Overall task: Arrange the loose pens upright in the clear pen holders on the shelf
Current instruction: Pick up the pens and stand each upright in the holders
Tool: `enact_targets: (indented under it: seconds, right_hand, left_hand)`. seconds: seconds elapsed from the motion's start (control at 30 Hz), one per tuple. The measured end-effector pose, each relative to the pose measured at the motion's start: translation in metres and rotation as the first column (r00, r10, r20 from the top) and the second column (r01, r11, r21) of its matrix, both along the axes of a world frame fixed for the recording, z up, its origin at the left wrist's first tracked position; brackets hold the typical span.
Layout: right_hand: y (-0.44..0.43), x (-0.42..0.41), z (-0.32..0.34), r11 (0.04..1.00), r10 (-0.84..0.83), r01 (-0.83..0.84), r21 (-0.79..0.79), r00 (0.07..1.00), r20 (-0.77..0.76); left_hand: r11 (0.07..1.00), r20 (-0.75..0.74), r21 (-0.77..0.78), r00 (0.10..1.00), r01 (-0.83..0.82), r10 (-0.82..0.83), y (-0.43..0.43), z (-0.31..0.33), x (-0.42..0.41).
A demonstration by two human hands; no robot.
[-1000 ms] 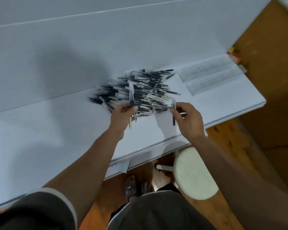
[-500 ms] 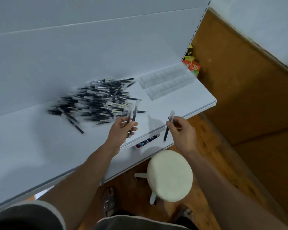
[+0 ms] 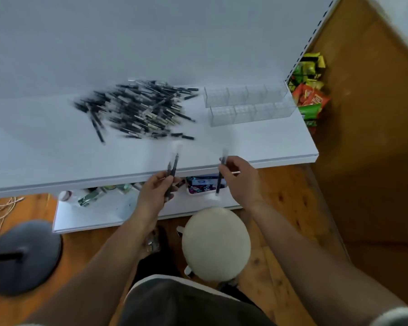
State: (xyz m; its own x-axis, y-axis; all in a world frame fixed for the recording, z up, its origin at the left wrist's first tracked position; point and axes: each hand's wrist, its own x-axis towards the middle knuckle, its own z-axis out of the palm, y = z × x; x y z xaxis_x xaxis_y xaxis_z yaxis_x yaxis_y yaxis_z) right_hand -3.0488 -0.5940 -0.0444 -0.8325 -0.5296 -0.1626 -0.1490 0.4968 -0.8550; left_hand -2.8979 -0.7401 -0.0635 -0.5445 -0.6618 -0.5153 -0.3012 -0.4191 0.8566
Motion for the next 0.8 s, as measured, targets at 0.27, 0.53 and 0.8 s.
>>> enact_targets:
  seconds: [0.27,0.53,0.8]
  right_hand:
    - [-0.043,-0.052,0.015,0.999,-0.026,0.024,-0.042,0.998,-0.056]
    - [-0.083,-0.115,0.017,0.992,0.016,-0.028,-0.125,0.995,-0.094]
    - [-0.123,-0.200,-0.011,0.905,0.139,-0.238,-0.354,0.949,-0.281]
  left_hand:
    - [0.998,-0.137,0.032,0.989,0.059,-0.054,-0.038,0.005,-0.071]
    - [0.999,-0.255,0.014,0.966,0.044,-0.039,-0.079,0.006,-0.147]
    - [0.974,-0.469,-0.224,0.880,-0.033,-0.078,-0.111,-0.026,-0.227]
